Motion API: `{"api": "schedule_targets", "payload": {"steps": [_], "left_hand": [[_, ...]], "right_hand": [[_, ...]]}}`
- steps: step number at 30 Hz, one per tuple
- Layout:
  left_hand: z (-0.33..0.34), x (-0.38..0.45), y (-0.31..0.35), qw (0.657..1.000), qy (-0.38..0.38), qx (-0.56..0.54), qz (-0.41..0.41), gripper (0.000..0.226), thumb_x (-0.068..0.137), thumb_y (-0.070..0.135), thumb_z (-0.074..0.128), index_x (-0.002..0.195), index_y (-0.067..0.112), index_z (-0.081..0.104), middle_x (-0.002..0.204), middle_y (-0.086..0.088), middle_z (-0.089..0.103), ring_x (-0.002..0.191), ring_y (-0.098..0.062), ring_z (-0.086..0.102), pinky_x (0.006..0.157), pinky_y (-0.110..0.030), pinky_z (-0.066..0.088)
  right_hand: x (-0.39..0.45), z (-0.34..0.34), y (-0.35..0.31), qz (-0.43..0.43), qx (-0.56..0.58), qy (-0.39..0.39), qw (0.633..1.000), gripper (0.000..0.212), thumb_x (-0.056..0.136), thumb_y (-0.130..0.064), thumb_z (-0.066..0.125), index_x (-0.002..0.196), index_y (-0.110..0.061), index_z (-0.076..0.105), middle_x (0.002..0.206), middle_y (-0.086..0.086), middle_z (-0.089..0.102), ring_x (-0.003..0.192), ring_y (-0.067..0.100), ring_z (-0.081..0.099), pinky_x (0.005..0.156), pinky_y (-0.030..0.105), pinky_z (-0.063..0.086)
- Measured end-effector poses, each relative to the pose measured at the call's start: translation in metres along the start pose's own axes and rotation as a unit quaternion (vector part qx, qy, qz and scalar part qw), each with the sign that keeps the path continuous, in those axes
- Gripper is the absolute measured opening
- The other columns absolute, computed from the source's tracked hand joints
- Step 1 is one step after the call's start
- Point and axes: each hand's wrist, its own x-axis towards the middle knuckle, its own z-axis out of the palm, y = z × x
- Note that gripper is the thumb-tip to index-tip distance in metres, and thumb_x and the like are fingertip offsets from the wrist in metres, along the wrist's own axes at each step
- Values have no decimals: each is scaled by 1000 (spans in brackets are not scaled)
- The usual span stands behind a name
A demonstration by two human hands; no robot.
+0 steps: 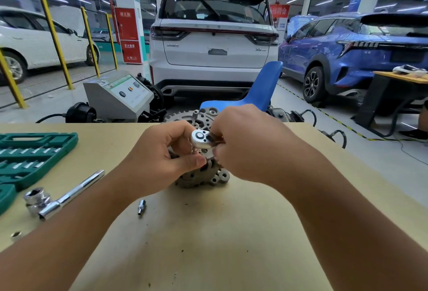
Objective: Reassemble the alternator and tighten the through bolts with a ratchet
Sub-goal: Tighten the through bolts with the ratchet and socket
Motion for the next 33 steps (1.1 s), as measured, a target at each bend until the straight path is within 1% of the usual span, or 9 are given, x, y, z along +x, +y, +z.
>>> {"api": "schedule_targets", "payload": {"steps": [5, 8, 10, 16, 22, 25, 27, 31, 33], "left_hand": [[0, 0, 4, 999, -3, 33, 20, 10, 79, 29, 68, 87, 34, 71, 78, 10, 70, 70, -13, 63, 64, -20, 49], [2, 0, 6, 1000, 1, 24, 20, 13, 78, 25, 71, 87, 33, 71, 76, 12, 70, 67, -8, 62, 64, -16, 47], [-1, -1, 4, 1000, -13, 27, 7, 15, 82, 20, 81, 94, 26, 74, 82, 6, 72, 72, -12, 65, 65, -22, 51], [-4, 1, 5, 999, -11, 32, 7, 19, 81, 32, 75, 96, 21, 76, 85, 1, 74, 75, -18, 68, 67, -26, 55], [-3, 2, 3, 999, -7, 31, -9, 17, 81, 24, 76, 98, 25, 75, 84, 5, 75, 74, -17, 71, 67, -23, 54], [-2, 1, 2, 999, 13, 34, -7, 15, 81, 31, 73, 94, 24, 74, 81, 2, 73, 72, -16, 68, 66, -30, 53], [-2, 0, 4, 1000, 15, 26, 3, 19, 78, 37, 67, 91, 25, 73, 79, 4, 71, 69, -13, 63, 64, -26, 49], [-6, 1, 3, 1000, -6, 2, -4, 10, 82, 26, 78, 90, 26, 71, 76, 6, 71, 66, -8, 67, 64, -16, 49], [-6, 1, 1, 1000, -6, -1, -18, 14, 80, 24, 80, 90, 24, 70, 76, 3, 73, 68, -12, 73, 64, -17, 51]], "right_hand": [[-5, 3, -12, -22, -10, -13, 1000, 41, 91, -30, 65, 65, -22, 34, 64, -3, 44, 49, 13, 39, 44, 24, 24], [-6, -2, -11, -26, 10, -8, 1000, 34, 81, -34, 68, 62, -21, 43, 55, -5, 44, 45, 14, 39, 42, 21, 25], [-5, -3, -8, -11, -2, -2, 1000, 19, 84, -29, 66, 71, -22, 53, 64, -4, 52, 53, 17, 48, 47, 24, 32], [-6, 3, -14, -23, -5, 6, 1000, 40, 90, -27, 63, 66, -23, 32, 69, -1, 43, 51, 14, 39, 44, 26, 24], [-2, 0, -6, -7, 25, 22, 999, 13, 84, -32, 67, 79, -21, 59, 71, -2, 57, 60, 19, 54, 51, 28, 42], [-7, 2, -14, -27, -5, 51, 998, 33, 84, -32, 67, 66, -23, 40, 63, -3, 46, 51, 15, 44, 46, 25, 28], [-11, 0, -18, -44, 13, 35, 998, 42, 79, -35, 69, 61, -23, 33, 57, -5, 41, 45, 13, 36, 43, 23, 23], [-5, -4, -9, -20, 20, 21, 999, 9, 82, -24, 63, 76, -24, 56, 74, -4, 56, 62, 18, 53, 55, 30, 41], [-3, 0, -8, -7, -17, 47, 999, 8, 85, -18, 59, 82, -24, 56, 79, -2, 55, 67, 20, 53, 65, 35, 40]]}}
